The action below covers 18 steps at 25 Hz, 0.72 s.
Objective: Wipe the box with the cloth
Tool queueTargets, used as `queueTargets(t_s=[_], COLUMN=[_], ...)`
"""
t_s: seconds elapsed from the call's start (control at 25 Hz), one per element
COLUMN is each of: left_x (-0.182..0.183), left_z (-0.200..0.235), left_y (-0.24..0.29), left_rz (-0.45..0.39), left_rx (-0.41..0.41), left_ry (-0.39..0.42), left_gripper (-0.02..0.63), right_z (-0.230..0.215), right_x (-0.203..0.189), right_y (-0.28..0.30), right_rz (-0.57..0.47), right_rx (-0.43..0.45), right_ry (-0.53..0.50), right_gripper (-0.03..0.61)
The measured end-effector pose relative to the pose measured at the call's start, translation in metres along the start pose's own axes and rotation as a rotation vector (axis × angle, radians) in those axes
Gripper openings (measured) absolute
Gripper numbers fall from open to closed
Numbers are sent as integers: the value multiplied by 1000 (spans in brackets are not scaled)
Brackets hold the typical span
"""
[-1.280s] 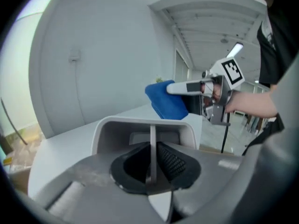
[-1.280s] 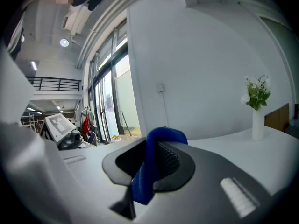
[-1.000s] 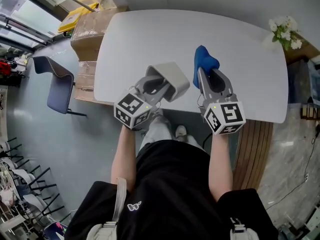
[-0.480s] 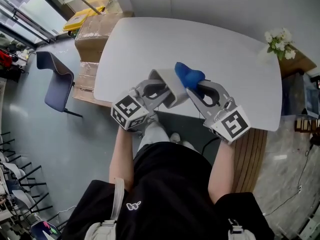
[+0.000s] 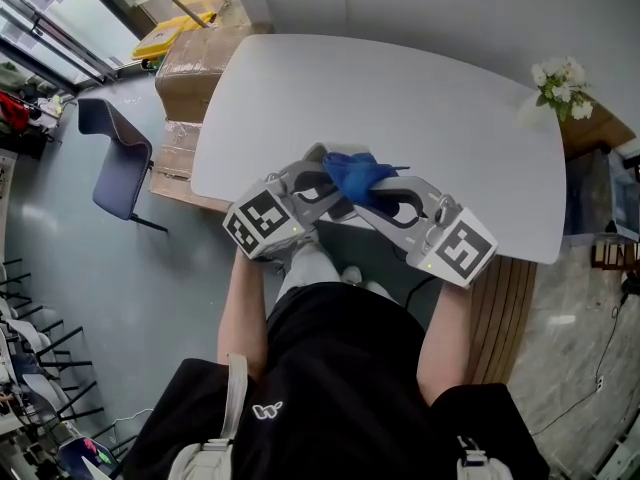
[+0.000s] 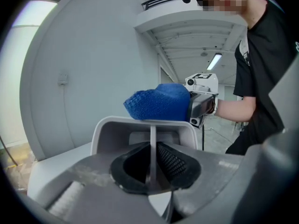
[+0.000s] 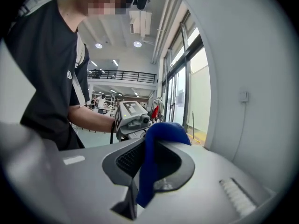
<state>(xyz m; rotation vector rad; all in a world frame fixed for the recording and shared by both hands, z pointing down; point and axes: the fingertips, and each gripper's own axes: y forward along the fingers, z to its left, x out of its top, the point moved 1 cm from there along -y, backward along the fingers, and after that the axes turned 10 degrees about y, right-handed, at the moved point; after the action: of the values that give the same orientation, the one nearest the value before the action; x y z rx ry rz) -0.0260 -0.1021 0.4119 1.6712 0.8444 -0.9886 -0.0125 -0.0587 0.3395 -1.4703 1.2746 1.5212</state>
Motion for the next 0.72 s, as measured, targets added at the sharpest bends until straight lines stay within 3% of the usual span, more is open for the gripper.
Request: queueTargets(t_s=[0.4, 0.72], left_x=[9, 17], left_z=[-33, -58], left_y=[4, 0], left_rz=[32, -15], left_rx=[-184, -307], left_ry=[85, 71], left_gripper=[49, 50], right_z=[4, -1], right_x=[7, 11], right_y=[0, 0], right_rz=[-38, -39], right_rx=[58, 69], right_ry=[7, 1], right_gripper=[54, 54])
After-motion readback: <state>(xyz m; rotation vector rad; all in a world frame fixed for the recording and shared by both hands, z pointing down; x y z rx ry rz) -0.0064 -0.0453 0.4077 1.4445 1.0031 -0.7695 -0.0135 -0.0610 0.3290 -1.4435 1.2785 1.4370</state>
